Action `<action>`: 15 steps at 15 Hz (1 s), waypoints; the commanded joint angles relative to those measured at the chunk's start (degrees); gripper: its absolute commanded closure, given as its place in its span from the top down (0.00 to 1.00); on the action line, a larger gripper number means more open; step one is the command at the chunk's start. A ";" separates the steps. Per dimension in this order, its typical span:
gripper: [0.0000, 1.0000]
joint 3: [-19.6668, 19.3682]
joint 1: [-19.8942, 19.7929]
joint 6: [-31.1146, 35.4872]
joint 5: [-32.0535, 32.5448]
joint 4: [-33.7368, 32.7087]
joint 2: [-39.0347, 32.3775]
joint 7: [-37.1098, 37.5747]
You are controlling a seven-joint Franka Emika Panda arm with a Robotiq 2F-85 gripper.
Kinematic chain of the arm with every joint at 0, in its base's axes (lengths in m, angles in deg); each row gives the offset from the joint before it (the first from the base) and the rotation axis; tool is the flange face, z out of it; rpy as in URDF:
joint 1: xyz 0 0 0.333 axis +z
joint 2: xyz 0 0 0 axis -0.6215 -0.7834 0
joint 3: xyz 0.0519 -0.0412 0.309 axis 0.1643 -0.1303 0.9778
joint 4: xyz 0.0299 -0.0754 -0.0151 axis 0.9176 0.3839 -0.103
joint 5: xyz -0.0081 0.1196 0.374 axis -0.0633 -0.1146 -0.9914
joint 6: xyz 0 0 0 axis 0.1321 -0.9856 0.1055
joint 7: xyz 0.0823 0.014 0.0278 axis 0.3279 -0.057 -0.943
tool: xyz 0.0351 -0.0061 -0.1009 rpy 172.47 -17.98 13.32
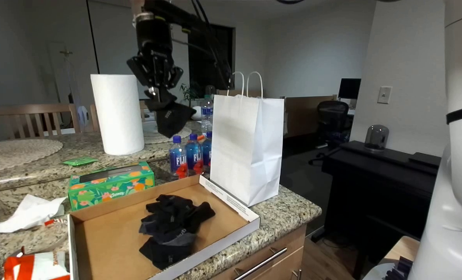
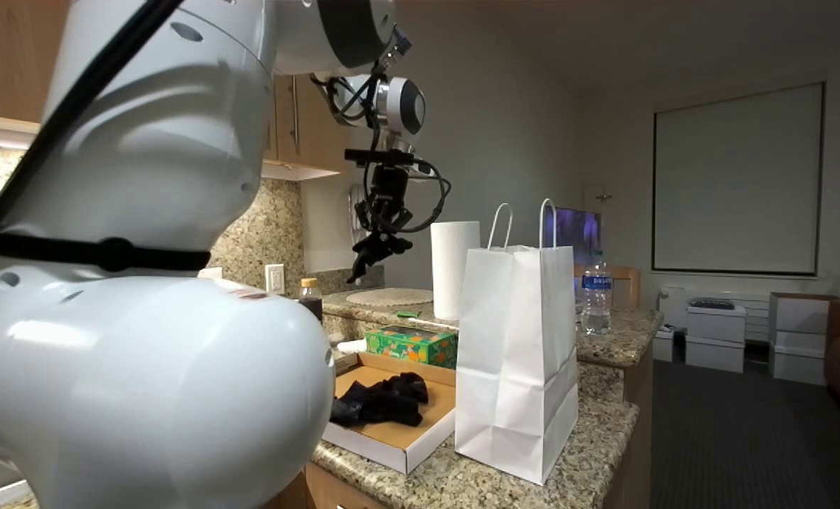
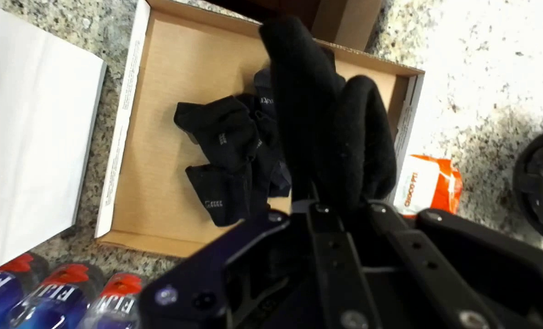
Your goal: Put the socks in the bag
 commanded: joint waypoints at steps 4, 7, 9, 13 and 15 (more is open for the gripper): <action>0.08 -4.42 -3.54 -3.58 -5.45 -8.65 5.57 12.58; 0.08 -7.60 -6.83 -5.81 -8.97 -10.70 7.31 12.72; 0.09 -9.51 -8.38 -7.04 -8.61 -11.67 7.88 14.38; 0.08 -12.44 -10.28 -9.69 -6.50 -14.30 6.35 20.40; 0.08 -13.83 -11.12 -11.45 -6.56 -15.46 4.95 23.27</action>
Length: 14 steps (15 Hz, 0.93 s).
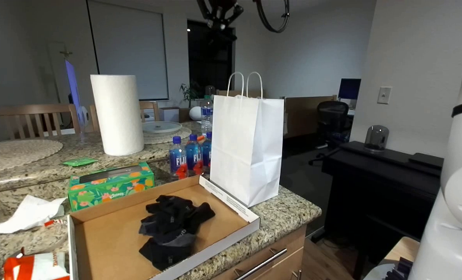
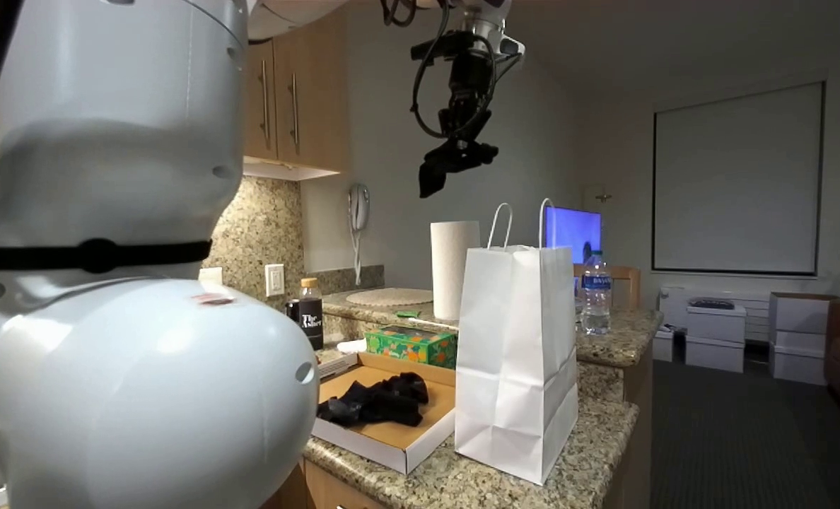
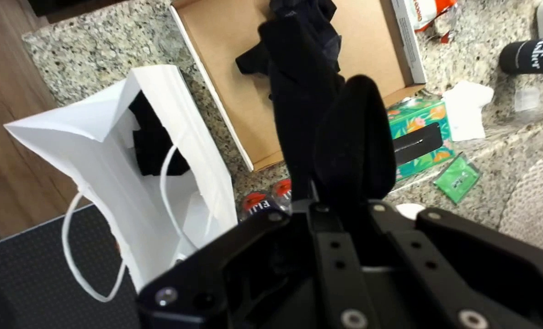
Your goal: Put the socks in the bag
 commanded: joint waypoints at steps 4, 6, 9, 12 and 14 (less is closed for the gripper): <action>0.09 -2.30 -1.25 -2.95 -0.02 -1.42 -2.34 3.98; 0.09 -2.51 -1.45 -3.07 -0.03 -1.91 -3.22 4.10; 0.08 -2.52 -1.16 -0.99 0.50 -1.92 -3.07 4.79; 0.08 -3.97 -2.67 1.59 -0.56 -3.69 -2.30 5.99; 0.08 -5.56 -3.45 5.73 -1.39 -3.46 -1.10 6.52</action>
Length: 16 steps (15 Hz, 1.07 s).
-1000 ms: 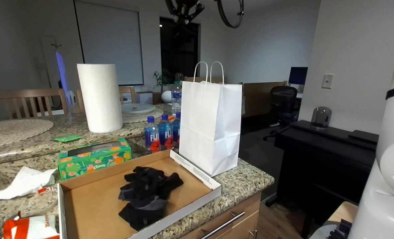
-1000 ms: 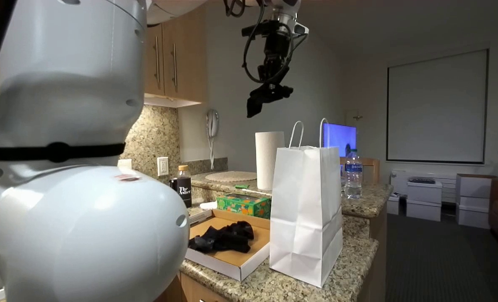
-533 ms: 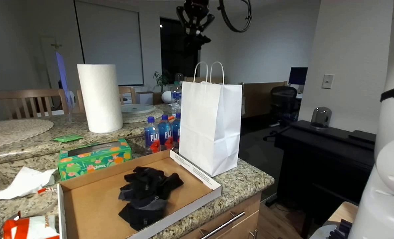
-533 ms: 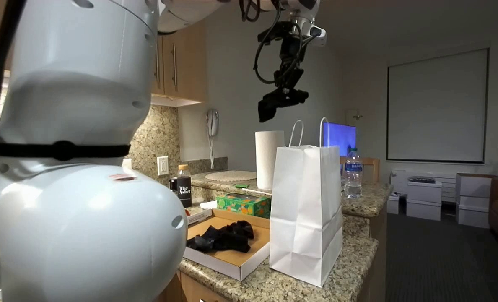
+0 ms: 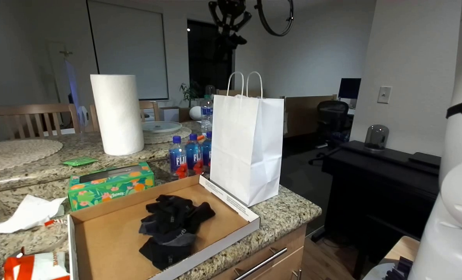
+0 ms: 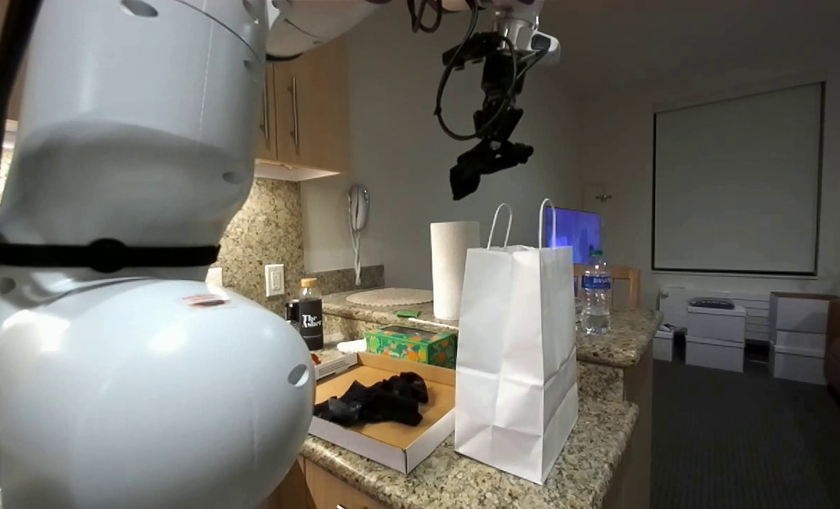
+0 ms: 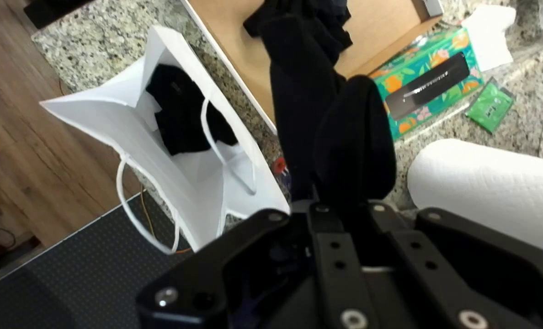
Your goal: Put the socks in the bag
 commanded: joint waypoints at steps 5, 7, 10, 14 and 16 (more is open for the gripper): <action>0.08 -4.45 -2.45 17.36 2.07 4.33 3.43 3.41; 0.08 -4.89 -1.68 24.05 4.66 8.48 4.04 3.54; 0.08 -4.73 -0.76 31.79 9.01 16.04 5.51 4.02; 0.08 -4.55 0.31 38.08 12.66 24.21 7.95 5.31; 0.08 -4.34 0.93 39.55 14.34 27.77 10.10 5.57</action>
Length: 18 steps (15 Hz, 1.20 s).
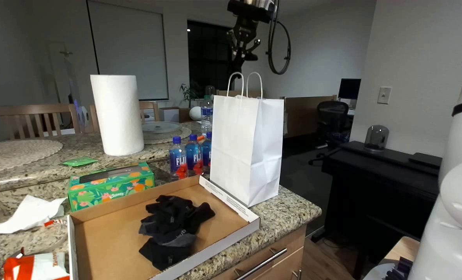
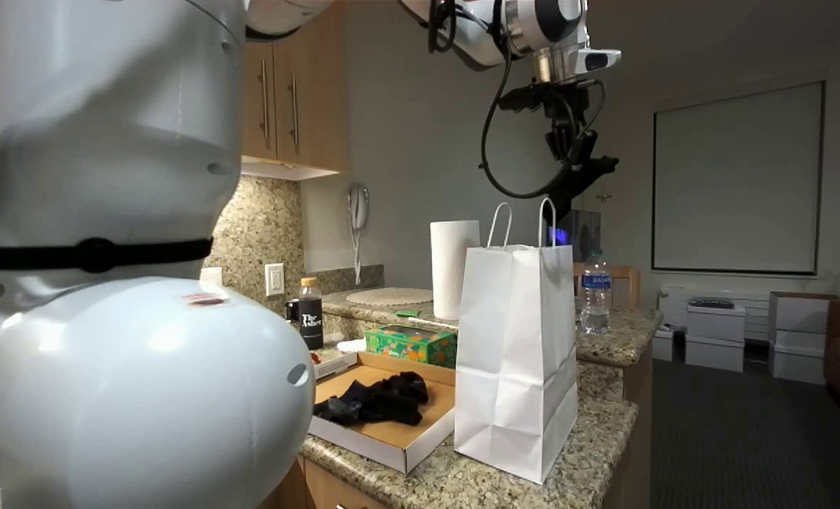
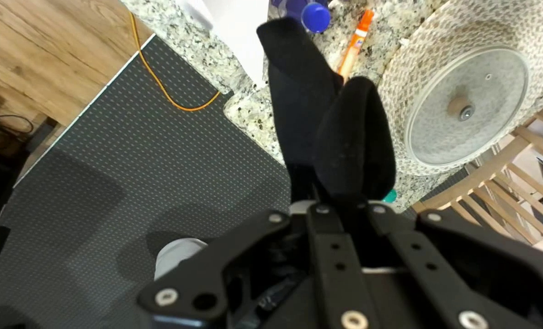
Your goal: Put the socks in the bag
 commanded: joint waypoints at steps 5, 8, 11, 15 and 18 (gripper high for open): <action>0.08 4.28 -1.11 0.67 6.31 15.27 12.64 3.27; 0.08 6.30 -1.69 0.05 5.54 19.64 15.72 2.93; 0.08 7.83 -2.09 -0.53 5.35 22.55 16.05 2.95; 0.08 9.20 -2.64 -0.49 6.10 25.67 15.83 3.34; 0.08 9.52 -3.24 -0.97 6.84 26.49 14.78 4.20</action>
